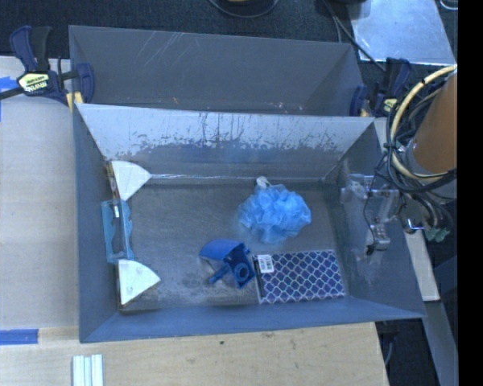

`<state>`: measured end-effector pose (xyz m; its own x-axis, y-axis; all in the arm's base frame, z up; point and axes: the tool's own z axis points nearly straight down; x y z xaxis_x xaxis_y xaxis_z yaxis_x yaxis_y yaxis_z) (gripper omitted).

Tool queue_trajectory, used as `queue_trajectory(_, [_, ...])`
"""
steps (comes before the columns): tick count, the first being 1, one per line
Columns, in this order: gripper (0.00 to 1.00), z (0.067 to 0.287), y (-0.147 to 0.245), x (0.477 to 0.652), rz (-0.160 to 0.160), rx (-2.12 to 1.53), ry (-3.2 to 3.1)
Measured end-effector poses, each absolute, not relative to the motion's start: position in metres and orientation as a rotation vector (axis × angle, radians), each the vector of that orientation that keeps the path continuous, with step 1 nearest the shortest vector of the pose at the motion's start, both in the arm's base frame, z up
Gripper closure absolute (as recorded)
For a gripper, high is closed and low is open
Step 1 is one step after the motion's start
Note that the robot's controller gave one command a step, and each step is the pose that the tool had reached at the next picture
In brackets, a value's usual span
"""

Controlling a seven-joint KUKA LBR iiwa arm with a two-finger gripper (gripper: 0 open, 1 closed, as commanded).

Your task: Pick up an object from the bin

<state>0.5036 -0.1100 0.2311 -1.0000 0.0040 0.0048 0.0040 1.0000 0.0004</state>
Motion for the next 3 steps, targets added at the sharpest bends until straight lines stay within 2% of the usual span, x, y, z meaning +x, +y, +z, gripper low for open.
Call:
queue_trajectory(1, [0.00,0.236,-0.109,0.505,0.002,0.000,-3.145])
queue_trajectory(2, [0.00,0.142,-0.094,0.531,0.002,0.078,-3.146])
queue_trajectory(3, [0.00,0.100,-0.092,0.573,0.002,-0.130,-3.146])
